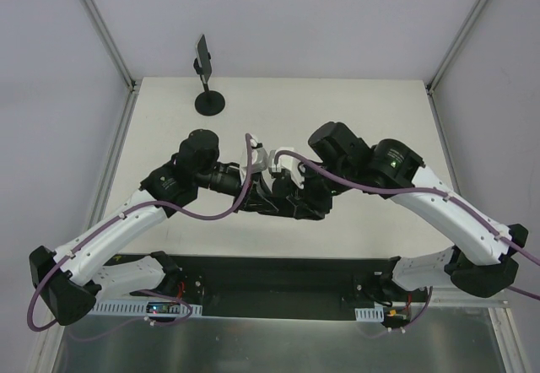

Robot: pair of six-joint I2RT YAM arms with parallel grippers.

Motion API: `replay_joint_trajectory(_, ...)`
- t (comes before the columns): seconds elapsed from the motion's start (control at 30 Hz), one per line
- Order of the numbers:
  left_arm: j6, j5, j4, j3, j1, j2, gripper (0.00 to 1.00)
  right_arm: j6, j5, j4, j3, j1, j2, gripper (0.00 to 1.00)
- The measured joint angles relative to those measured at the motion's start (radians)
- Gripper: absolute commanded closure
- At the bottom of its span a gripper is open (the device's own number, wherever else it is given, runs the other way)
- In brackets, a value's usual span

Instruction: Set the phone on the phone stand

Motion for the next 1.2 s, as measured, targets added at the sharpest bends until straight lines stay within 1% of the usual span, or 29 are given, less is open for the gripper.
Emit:
replay_joint_trajectory(0.03, 0.0, 0.006, 0.0, 0.0, 0.0, 0.0, 1.0, -0.001, -0.007, 0.0, -0.002, 0.0, 0.001, 0.71)
replay_joint_trajectory(0.07, 0.0, 0.013, -0.001, 0.0, 0.0, 0.0, 1.0, 0.0, -0.012, 0.0, -0.002, 0.0, 0.003, 0.81)
replay_joint_trajectory(0.13, 0.0, 0.029, -0.001, 0.0, 0.0, 0.0, 1.0, 0.001, -0.018, 0.005, -0.006, -0.001, 0.008, 0.92)
replay_joint_trajectory(0.17, -0.001, 0.036, -0.004, 0.0, -0.001, -0.001, 1.0, 0.007, -0.024, 0.01, -0.012, -0.002, 0.009, 0.99)
replay_joint_trajectory(0.2, 0.001, 0.04, -0.006, 0.0, 0.0, -0.002, 1.0, 0.018, -0.027, 0.017, -0.021, -0.004, 0.009, 0.99)
replay_joint_trajectory(0.23, 0.005, 0.041, -0.01, 0.0, 0.0, -0.003, 0.96, 0.022, -0.031, 0.026, -0.03, -0.006, 0.007, 0.99)
replay_joint_trajectory(0.27, 0.006, 0.042, -0.019, 0.0, 0.0, -0.005, 0.88, 0.031, -0.035, 0.041, -0.044, -0.008, 0.002, 0.99)
replay_joint_trajectory(0.3, 0.008, 0.042, -0.029, 0.0, 0.0, -0.006, 0.67, 0.042, -0.038, 0.062, -0.064, -0.007, -0.007, 0.99)
replay_joint_trajectory(0.33, 0.008, 0.037, -0.042, 0.0, 0.0, -0.01, 0.59, 0.055, -0.04, 0.09, -0.093, -0.007, -0.02, 0.99)
replay_joint_trajectory(0.43, -0.008, 0.021, -0.014, 0.0, 0.0, -0.038, 0.42, 0.1, -0.03, 0.213, -0.222, -0.001, -0.087, 0.99)
replay_joint_trajectory(0.6, -0.043, -0.005, 0.106, -0.012, 0.015, -0.167, 0.37, 0.194, -0.002, 0.452, -0.493, 0.003, -0.224, 0.99)
replay_joint_trajectory(0.7, -0.095, -0.027, 0.21, -0.043, 0.033, -0.234, 0.29, 0.266, 0.007, 0.641, -0.636, 0.003, -0.339, 0.99)
replay_joint_trajectory(0.77, -0.143, -0.047, 0.299, -0.089, 0.06, -0.271, 0.24, 0.309, 0.017, 0.739, -0.691, 0.003, -0.4, 0.99)
replay_joint_trajectory(0.83, -0.205, -0.065, 0.384, -0.14, 0.1, -0.29, 0.22, 0.349, 0.039, 0.84, -0.724, 0.003, -0.447, 1.0)
replay_joint_trajectory(0.93, -0.315, -0.072, 0.497, -0.183, 0.159, -0.277, 0.21, 0.395, 0.07, 0.965, -0.748, 0.003, -0.48, 0.99)
replay_joint_trajectory(0.97, -0.367, -0.071, 0.545, -0.193, 0.183, -0.264, 0.2, 0.414, 0.082, 1.017, -0.756, 0.003, -0.49, 1.0)
replay_joint_trajectory(1.0, -0.421, -0.068, 0.597, -0.203, 0.204, -0.247, 0.2, 0.419, 0.085, 1.035, -0.758, 0.003, -0.492, 0.99)
replay_joint_trajectory(1.03, -0.48, -0.06, 0.663, -0.216, 0.226, -0.225, 0.21, 0.428, 0.088, 1.063, -0.761, 0.003, -0.497, 0.99)
replay_joint_trajectory(1.07, -0.532, -0.05, 0.725, -0.227, 0.243, -0.207, 0.23, 0.434, 0.092, 1.088, -0.765, 0.003, -0.5, 1.0)
replay_joint_trajectory(1.1, -0.606, -0.04, 0.81, -0.242, 0.262, -0.18, 0.3, 0.438, 0.095, 1.111, -0.771, 0.003, -0.504, 1.0)
replay_joint_trajectory(1.2, -0.83, 0.0, 1.091, -0.285, 0.294, -0.081, 0.42, 0.443, 0.117, 1.183, -0.805, 0.003, -0.515, 1.0)
